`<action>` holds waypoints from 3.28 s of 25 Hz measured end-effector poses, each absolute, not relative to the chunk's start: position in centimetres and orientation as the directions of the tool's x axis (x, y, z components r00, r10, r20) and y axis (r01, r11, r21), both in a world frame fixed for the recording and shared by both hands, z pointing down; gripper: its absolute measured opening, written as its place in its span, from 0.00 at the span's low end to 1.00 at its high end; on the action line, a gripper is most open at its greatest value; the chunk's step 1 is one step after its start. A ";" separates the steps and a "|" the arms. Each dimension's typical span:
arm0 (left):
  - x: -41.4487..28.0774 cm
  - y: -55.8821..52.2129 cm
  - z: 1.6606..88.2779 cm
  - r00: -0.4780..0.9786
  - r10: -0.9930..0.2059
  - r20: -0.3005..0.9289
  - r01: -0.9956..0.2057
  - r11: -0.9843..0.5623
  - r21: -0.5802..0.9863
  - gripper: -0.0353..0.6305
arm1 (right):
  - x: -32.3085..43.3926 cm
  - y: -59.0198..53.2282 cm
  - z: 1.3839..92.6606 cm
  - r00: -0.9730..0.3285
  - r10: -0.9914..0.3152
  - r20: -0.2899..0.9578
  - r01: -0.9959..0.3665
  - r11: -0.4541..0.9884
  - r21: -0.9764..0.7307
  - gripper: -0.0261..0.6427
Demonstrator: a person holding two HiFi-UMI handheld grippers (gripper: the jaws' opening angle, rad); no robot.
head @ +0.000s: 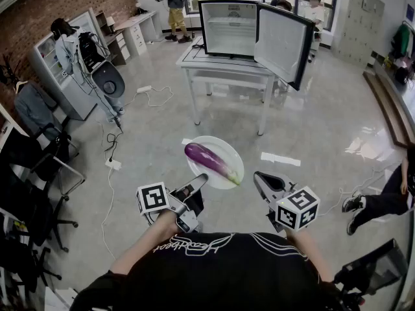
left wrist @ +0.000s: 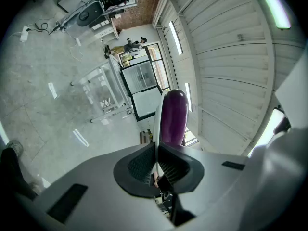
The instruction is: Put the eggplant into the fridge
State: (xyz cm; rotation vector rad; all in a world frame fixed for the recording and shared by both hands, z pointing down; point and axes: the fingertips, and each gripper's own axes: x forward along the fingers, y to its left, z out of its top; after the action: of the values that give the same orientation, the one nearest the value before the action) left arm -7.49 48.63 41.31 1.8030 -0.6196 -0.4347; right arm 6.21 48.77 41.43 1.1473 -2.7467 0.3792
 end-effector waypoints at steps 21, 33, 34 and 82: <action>-7.3 48.9 41.5 0.789 -0.613 0.044 -0.252 -0.257 0.933 0.09 | 7.1 49.2 40.4 -0.708 -0.682 0.183 -0.706 0.689 -0.163 0.05; -6.3 49.5 42.4 0.797 -0.602 0.048 -0.219 -0.214 0.952 0.09 | 8.2 49.5 41.5 -0.698 -0.695 0.173 -0.716 0.678 -0.165 0.05; -6.4 49.3 42.6 0.797 -0.602 0.053 -0.224 -0.212 0.951 0.09 | 8.3 49.4 41.6 -0.696 -0.696 0.175 -0.718 0.676 -0.167 0.05; -15.8 -1.9 47.7 0.828 -0.554 0.088 -0.214 -0.167 0.962 0.09 | -1.8 -1.3 44.9 -0.618 -0.727 0.300 -0.784 0.597 -0.169 0.05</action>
State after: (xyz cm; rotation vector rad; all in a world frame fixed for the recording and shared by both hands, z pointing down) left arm -15.78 -1.90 47.72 1.7449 -0.5946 -0.3337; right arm -1.79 -1.26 44.86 1.2581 -2.6244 0.4234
